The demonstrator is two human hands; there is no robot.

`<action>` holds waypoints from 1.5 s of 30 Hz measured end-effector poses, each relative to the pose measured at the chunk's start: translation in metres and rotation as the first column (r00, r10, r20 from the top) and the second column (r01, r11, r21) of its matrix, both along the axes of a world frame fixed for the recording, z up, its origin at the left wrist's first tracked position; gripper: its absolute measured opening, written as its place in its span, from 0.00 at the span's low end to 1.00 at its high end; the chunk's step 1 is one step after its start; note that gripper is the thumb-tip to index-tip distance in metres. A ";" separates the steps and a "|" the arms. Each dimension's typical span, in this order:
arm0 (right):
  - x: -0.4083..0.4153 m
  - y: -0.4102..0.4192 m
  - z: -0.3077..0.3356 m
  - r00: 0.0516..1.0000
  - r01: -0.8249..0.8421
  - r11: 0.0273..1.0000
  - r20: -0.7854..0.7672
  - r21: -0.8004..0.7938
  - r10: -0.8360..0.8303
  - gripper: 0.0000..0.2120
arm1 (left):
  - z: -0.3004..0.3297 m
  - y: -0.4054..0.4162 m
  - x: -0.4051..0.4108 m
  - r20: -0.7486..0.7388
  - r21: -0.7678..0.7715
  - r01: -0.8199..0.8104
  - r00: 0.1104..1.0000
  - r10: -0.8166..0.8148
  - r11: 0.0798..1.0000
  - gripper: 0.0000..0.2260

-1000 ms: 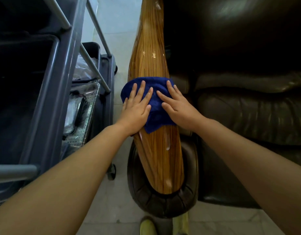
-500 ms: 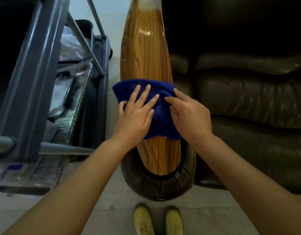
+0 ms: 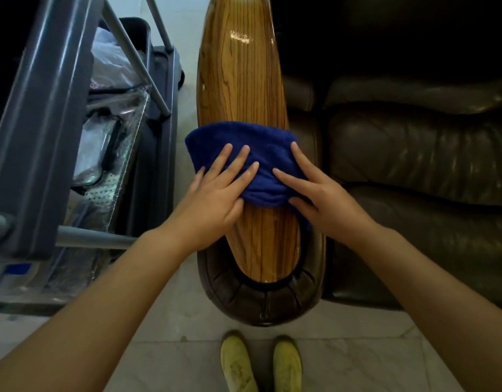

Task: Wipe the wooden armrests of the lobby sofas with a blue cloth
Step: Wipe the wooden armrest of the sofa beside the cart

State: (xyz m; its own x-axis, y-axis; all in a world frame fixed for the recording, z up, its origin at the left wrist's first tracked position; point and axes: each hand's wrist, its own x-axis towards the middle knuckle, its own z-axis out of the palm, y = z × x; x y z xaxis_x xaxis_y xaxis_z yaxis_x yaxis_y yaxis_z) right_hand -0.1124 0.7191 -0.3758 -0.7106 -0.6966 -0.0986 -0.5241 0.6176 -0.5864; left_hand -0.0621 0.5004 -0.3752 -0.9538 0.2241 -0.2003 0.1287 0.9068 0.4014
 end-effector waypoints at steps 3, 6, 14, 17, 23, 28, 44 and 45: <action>-0.008 0.000 0.014 0.999 0.031 1.000 0.043 0.001 -0.031 0.19 | 0.013 -0.001 -0.007 0.051 0.001 0.011 0.999 -0.012 1.000 0.22; -0.005 -0.001 0.018 0.995 0.042 0.999 0.089 0.008 -0.042 0.18 | 0.023 0.002 -0.011 0.104 0.021 0.000 0.995 -0.002 1.000 0.21; 0.038 -0.011 -0.008 0.946 0.297 0.947 -0.094 -0.125 -0.309 0.17 | 0.013 0.014 0.034 0.060 0.267 -0.141 0.990 0.130 0.953 0.21; 0.048 -0.034 -0.026 0.918 0.325 0.943 -0.218 -0.070 -0.332 0.24 | -0.003 0.029 0.037 -0.150 0.228 -0.213 0.956 0.251 0.950 0.21; 0.051 -0.048 -0.056 0.872 0.389 0.916 -0.282 -0.092 -0.399 0.27 | -0.047 0.052 0.030 -0.218 0.121 -0.336 0.909 0.356 0.934 0.25; 0.033 -0.058 -0.054 0.848 0.401 0.904 -0.313 -0.152 -0.429 0.25 | -0.056 0.051 0.019 -0.310 0.220 -0.356 0.857 0.411 0.908 0.25; -0.019 -0.027 0.002 0.981 0.117 0.991 -0.147 -0.057 -0.125 0.26 | 0.011 0.008 -0.010 -0.053 0.199 -0.277 0.955 0.293 0.940 0.37; -0.016 -0.026 0.003 0.981 0.115 0.992 -0.152 -0.047 -0.121 0.26 | 0.011 0.012 -0.005 -0.056 0.187 -0.286 0.952 0.301 0.940 0.37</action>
